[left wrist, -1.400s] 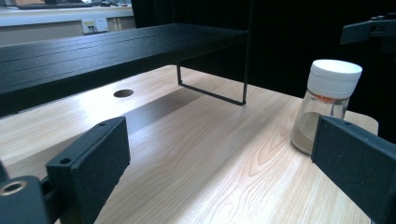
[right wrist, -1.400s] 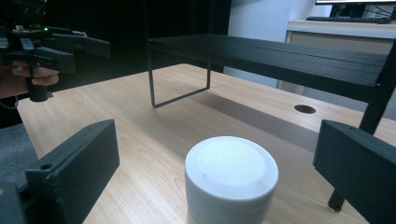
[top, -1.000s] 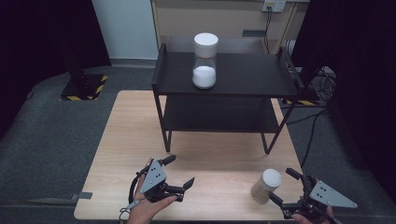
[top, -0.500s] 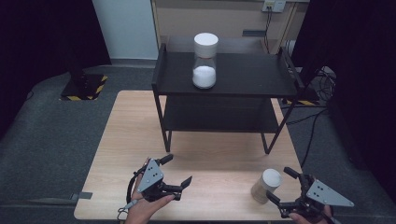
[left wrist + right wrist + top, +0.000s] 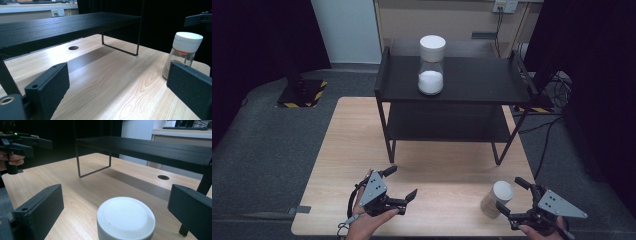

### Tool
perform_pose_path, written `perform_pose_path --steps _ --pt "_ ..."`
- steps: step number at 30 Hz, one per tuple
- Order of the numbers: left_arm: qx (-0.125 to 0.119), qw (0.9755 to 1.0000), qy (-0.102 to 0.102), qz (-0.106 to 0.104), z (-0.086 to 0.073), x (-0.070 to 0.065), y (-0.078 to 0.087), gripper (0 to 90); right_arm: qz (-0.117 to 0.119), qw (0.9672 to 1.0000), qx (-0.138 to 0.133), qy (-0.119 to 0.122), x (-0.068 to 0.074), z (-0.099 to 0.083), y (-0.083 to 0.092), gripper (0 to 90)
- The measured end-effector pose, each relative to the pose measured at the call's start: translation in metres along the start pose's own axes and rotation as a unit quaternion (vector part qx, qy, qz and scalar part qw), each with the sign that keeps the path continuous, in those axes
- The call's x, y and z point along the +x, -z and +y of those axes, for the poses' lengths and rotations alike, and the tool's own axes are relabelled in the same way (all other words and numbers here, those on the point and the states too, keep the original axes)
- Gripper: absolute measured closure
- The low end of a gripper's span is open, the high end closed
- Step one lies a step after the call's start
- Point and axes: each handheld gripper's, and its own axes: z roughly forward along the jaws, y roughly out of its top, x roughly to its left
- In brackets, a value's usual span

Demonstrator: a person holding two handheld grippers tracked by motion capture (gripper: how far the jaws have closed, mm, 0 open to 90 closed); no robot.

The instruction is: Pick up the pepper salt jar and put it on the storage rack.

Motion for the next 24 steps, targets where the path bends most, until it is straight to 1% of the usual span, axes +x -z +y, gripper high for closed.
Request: perform_pose_path --steps 11,17,19,21,24 --pt "0.001 1.0 0.002 0.0 -0.001 0.0 -0.001 3.7 -0.003 0.9997 0.021 -0.008 -0.004 -0.012 -0.013 1.7" --pt "0.002 1.0 0.003 0.001 -0.002 0.0 0.0 3.7 -0.003 0.9995 0.03 -0.004 -0.005 -0.017 -0.018 7.2" --pt "0.002 1.0 0.003 0.002 -0.002 0.0 0.0 3.8 -0.007 0.9994 0.034 -0.001 -0.003 -0.019 -0.02 10.8" --pt "0.002 1.0 0.002 0.001 -0.001 0.0 0.0 3.8 -0.017 0.9992 0.037 0.003 -0.001 -0.02 -0.02 14.7" --pt "0.002 1.0 0.002 0.002 -0.001 0.0 0.0 3.8 -0.03 0.9988 0.039 0.003 0.003 -0.022 -0.02 19.9"
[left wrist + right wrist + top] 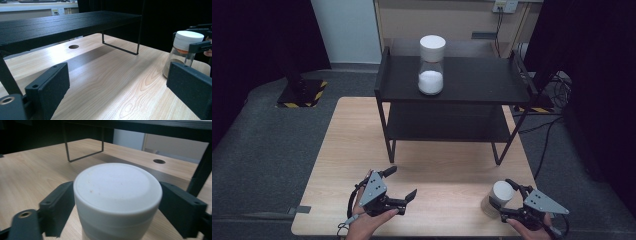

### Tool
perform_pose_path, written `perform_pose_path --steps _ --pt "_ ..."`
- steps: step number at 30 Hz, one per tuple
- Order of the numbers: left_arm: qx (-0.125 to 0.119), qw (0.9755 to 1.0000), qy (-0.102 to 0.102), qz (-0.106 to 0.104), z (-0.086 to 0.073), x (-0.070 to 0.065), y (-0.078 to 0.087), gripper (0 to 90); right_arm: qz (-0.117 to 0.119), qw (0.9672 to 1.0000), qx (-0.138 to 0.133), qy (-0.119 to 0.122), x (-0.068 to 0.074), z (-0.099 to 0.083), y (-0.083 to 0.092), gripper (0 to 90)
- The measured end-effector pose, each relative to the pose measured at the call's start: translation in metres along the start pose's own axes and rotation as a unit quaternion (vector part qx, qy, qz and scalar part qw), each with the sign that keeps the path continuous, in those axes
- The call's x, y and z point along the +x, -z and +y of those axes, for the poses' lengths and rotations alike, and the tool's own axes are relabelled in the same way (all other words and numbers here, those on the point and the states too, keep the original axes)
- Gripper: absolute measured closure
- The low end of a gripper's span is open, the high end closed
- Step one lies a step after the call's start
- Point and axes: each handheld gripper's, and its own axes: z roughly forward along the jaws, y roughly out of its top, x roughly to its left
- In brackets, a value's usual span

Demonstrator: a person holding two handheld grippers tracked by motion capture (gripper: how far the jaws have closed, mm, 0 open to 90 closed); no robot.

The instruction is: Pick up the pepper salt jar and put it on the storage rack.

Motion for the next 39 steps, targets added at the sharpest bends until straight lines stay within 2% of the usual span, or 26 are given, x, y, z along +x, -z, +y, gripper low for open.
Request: perform_pose_path --steps 9,12,25,28,34,39 --pt "0.001 1.0 -0.002 0.0 0.001 0.0 0.0 3.9 -0.003 1.0 0.008 -0.001 0.004 -0.002 -0.002 30.4" --pt "0.0 1.0 -0.002 -0.001 0.001 0.0 0.0 3.9 -0.003 0.9999 0.01 0.005 0.004 -0.002 -0.003 34.0" --pt "0.002 1.0 -0.007 0.001 0.002 -0.001 0.001 4.0 -0.012 0.9998 0.012 0.008 0.009 -0.001 -0.003 34.7" --pt "0.002 1.0 -0.009 0.002 0.003 -0.001 0.002 4.0 -0.013 0.9998 0.015 0.004 0.01 0.001 -0.002 34.8" --pt "0.004 0.9999 -0.011 0.004 0.003 0.0 0.003 4.0 -0.017 0.9995 0.024 0.012 0.013 0.006 -0.001 34.9" --pt "0.008 0.9999 -0.012 0.005 0.003 0.0 0.003 4.0 -0.011 0.9997 0.023 0.005 0.013 0.013 0.003 34.9"
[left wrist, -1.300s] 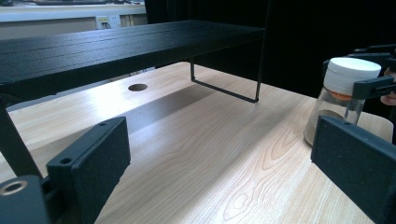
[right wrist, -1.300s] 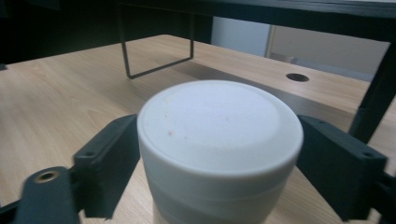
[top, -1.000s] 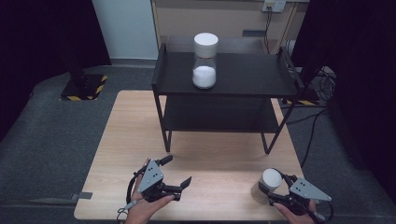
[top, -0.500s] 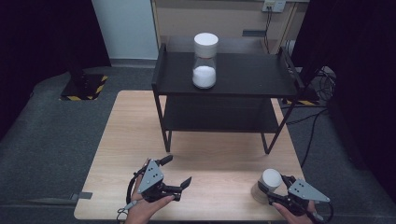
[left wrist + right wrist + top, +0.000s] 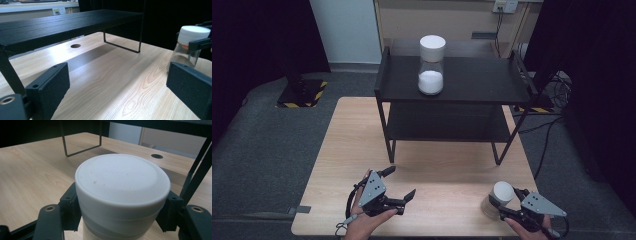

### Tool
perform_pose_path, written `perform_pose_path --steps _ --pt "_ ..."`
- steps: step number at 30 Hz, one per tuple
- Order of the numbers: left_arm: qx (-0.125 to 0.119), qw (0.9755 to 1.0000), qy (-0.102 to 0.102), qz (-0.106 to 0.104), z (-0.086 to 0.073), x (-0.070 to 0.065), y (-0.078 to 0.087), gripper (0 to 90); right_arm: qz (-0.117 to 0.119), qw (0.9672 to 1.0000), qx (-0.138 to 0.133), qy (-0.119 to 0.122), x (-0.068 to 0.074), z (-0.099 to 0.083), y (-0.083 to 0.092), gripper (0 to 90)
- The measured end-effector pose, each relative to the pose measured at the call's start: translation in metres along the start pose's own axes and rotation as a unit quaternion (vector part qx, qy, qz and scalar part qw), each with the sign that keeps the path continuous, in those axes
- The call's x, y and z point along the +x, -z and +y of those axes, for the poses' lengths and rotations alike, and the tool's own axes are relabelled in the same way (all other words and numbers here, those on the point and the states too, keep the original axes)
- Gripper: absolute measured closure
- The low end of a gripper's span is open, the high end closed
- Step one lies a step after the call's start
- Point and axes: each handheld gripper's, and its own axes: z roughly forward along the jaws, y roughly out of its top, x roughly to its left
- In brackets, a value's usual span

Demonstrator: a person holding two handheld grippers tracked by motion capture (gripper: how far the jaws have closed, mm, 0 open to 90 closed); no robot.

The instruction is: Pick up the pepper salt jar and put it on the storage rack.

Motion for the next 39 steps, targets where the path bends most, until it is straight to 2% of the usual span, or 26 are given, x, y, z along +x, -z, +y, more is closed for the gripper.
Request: perform_pose_path --steps 3,8,22,25,37,39 --pt "-0.001 1.0 -0.001 0.0 0.001 0.0 0.001 4.0 0.005 1.0 -0.003 -0.002 -0.001 0.004 0.003 34.9" --pt "-0.011 0.9999 0.012 -0.003 -0.001 0.002 0.003 4.0 0.012 0.9999 0.001 0.0 -0.001 0.017 0.007 34.9" --pt "-0.002 1.0 0.001 0.002 0.001 0.003 0.005 3.9 0.035 0.9993 0.001 0.01 -0.005 0.063 0.016 34.9" --pt "-0.001 1.0 0.002 0.004 0.0 0.004 0.006 3.9 0.041 0.9992 0.002 0.004 -0.009 0.07 0.017 34.9" --pt "0.002 1.0 0.003 0.005 -0.001 0.004 0.005 3.8 0.058 0.9982 -0.004 0.014 -0.02 0.111 0.028 34.9" --pt "-0.002 1.0 0.009 0.003 -0.002 0.005 0.006 3.8 0.061 0.998 -0.004 0.016 -0.022 0.118 0.029 34.9"
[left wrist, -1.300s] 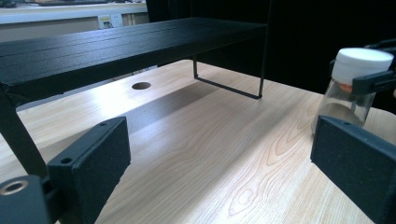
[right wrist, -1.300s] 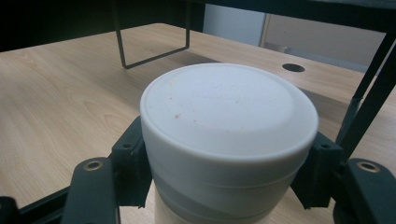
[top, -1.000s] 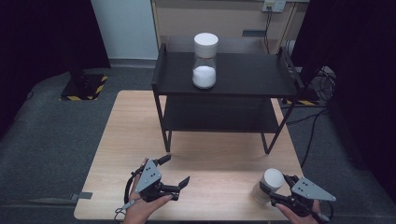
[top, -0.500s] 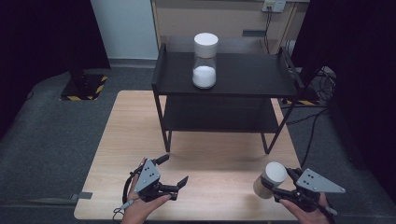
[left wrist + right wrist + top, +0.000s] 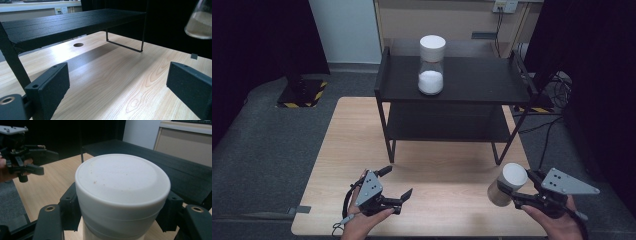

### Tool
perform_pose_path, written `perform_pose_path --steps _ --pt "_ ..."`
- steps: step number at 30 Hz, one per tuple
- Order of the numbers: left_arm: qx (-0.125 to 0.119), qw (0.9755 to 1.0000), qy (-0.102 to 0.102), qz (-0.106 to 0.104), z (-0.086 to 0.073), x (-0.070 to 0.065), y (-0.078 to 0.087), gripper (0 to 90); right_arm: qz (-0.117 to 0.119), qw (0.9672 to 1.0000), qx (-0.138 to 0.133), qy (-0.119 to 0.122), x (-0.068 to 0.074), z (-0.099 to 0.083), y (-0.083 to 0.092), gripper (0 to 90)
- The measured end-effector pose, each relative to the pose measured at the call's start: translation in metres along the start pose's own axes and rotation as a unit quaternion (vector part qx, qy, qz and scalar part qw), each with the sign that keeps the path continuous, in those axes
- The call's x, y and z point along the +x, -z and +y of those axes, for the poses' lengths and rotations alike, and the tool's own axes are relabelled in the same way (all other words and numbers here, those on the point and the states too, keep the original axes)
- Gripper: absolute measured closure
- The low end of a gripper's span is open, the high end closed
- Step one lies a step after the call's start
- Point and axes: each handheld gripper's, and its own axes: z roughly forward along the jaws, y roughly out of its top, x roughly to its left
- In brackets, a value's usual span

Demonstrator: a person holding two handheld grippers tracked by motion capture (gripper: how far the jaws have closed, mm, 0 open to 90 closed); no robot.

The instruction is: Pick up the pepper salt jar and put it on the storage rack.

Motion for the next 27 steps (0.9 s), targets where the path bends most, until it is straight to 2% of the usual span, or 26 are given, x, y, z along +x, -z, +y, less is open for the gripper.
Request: perform_pose_path --steps 4,16,27 --pt "0.001 1.0 0.001 0.001 -0.001 0.0 0.0 3.8 0.001 0.9999 0.004 0.013 -0.002 0.016 0.001 34.9" --pt "0.003 1.0 -0.002 0.003 0.0 0.0 0.001 3.9 0.01 0.9997 -0.001 0.021 -0.01 0.058 0.002 34.9" --pt "0.005 1.0 -0.004 0.003 0.0 0.0 0.0 3.9 0.017 0.9996 -0.006 0.024 -0.017 0.087 -0.002 34.9"
